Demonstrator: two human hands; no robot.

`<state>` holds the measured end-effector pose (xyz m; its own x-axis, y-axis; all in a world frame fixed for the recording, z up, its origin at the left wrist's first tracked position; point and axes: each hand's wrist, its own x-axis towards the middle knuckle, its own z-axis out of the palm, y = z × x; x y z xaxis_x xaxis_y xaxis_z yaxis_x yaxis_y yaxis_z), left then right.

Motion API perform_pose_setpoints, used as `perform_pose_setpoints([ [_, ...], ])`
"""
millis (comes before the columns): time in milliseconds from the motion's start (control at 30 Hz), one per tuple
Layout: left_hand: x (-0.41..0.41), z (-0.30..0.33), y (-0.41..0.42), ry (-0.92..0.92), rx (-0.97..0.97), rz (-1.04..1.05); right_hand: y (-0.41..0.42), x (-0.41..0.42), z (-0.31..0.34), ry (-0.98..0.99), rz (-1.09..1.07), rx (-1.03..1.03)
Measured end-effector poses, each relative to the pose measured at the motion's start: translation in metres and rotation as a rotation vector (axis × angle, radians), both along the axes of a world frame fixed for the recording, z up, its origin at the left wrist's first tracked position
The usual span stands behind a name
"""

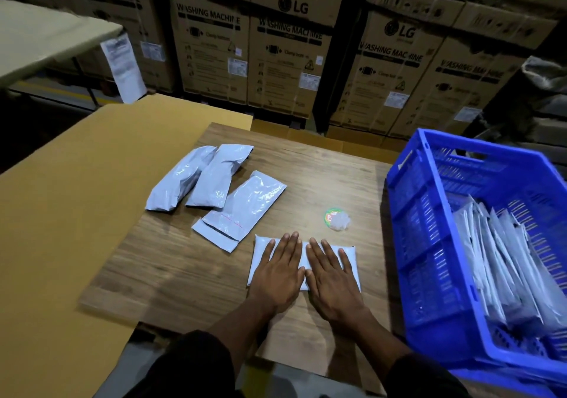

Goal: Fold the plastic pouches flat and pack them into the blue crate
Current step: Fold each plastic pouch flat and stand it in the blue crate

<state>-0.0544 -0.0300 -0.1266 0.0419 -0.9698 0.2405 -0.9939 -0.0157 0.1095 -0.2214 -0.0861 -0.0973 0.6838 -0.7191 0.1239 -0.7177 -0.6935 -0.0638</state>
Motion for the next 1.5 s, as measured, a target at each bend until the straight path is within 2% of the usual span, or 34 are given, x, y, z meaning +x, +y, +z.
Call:
perform_pose_setpoints([
  [933, 0.009, 0.004, 0.005, 0.109, 0.098, -0.038, 0.001, -0.002, 0.004, 0.060, -0.007, 0.041],
  [1300, 0.018, 0.008, 0.019, 0.155, 0.078, 0.101, 0.007, 0.000, 0.015, 0.117, -0.044, 0.078],
  [1500, 0.016, 0.007, 0.020, 0.147, 0.033, 0.133, 0.005, -0.012, 0.020, 0.137, -0.154, 0.144],
])
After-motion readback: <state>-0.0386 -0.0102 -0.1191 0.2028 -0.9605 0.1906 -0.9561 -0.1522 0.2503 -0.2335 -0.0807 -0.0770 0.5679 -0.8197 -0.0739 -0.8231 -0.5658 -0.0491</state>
